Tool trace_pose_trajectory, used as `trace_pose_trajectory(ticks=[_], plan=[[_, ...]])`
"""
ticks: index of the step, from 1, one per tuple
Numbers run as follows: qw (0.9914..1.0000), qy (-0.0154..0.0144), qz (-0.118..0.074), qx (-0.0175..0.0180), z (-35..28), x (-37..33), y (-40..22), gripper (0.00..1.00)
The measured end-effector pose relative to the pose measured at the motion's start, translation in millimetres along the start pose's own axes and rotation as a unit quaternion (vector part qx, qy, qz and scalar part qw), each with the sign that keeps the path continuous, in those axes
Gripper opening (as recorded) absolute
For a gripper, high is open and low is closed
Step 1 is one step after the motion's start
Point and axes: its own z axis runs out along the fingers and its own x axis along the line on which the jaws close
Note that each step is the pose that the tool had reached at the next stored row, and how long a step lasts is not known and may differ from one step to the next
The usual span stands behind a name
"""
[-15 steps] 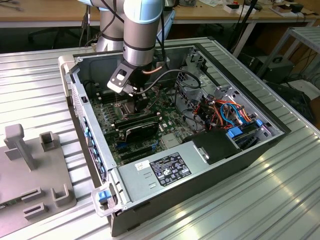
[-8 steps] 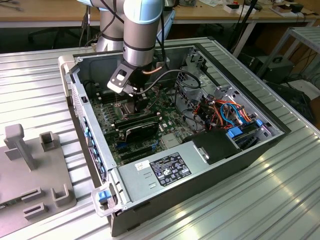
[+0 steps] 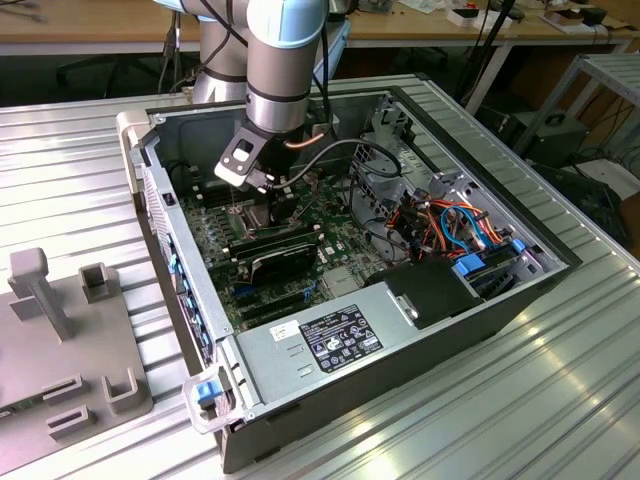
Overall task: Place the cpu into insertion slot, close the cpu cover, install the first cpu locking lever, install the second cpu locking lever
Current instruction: 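Place the cpu into insertion slot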
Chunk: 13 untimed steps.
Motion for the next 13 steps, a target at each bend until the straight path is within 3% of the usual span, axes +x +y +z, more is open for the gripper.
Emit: trace_pose_trajectory(ticks=[13], plan=[[1.0,0.0,0.0,-0.001,0.2,0.0,-0.1,0.55]])
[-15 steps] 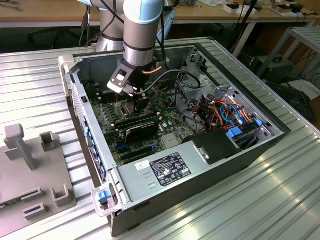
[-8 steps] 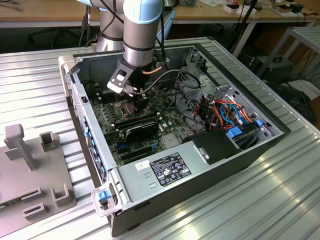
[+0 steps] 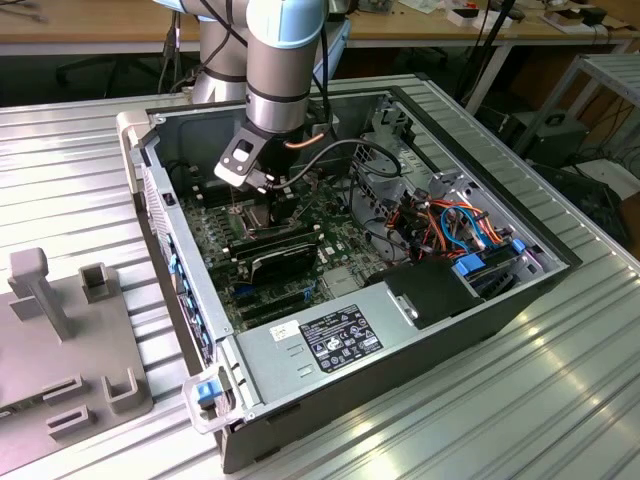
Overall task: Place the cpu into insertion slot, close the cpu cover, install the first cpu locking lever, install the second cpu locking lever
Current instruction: 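Place the cpu into insertion slot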
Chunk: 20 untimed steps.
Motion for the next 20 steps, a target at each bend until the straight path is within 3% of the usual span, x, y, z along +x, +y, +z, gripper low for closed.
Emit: trace_pose_trajectory(ticks=[20], plan=[[0.99999,-0.0001,0.005,-0.0014,0.5,0.0,0.1,0.55]])
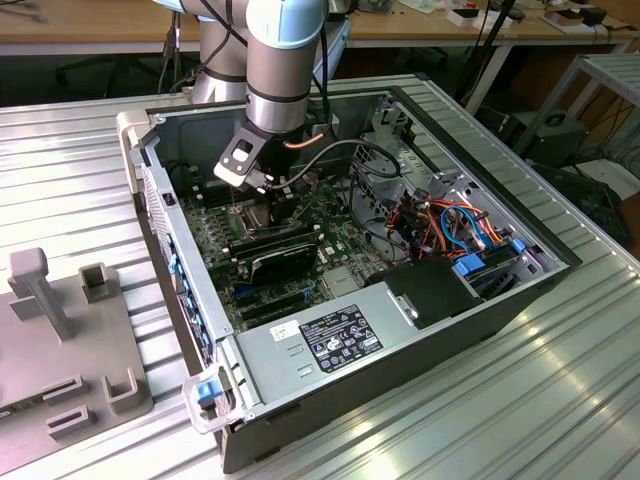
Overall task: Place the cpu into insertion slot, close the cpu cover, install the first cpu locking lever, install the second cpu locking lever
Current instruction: 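Place the cpu into insertion slot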
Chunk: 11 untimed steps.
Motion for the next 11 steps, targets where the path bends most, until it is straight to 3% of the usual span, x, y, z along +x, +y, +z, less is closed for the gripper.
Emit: trace_pose_trajectory(ticks=[11], plan=[[1.0,0.0,0.0,0.0,0.0,0.0,0.0,0.62]])
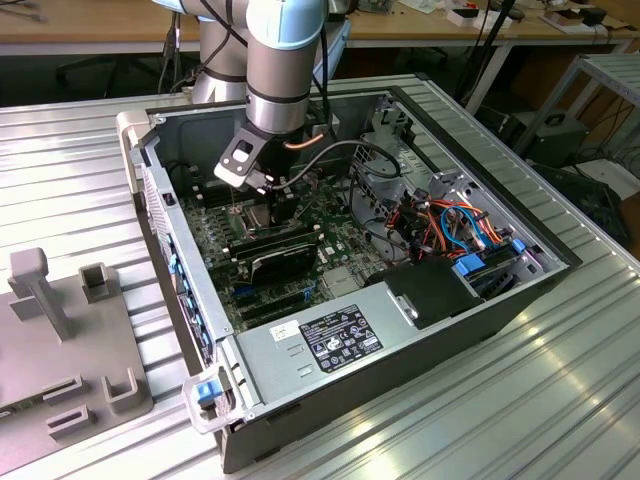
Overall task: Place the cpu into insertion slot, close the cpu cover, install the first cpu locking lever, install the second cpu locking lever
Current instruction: 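Place the cpu into insertion slot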
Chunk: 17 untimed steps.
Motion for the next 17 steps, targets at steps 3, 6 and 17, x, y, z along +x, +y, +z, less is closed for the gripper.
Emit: trace_pose_trajectory(ticks=[3,6,17], plan=[[1.0,0.0,0.0,0.0002,-3.6,-0.1,0.1,0.62],[1.0,0.0,0.0,0.0007,-8.1,-0.2,0.3,0.62],[0.99999,-0.0001,0.0,0.0043,-19.5,-0.6,0.8,0.35]])
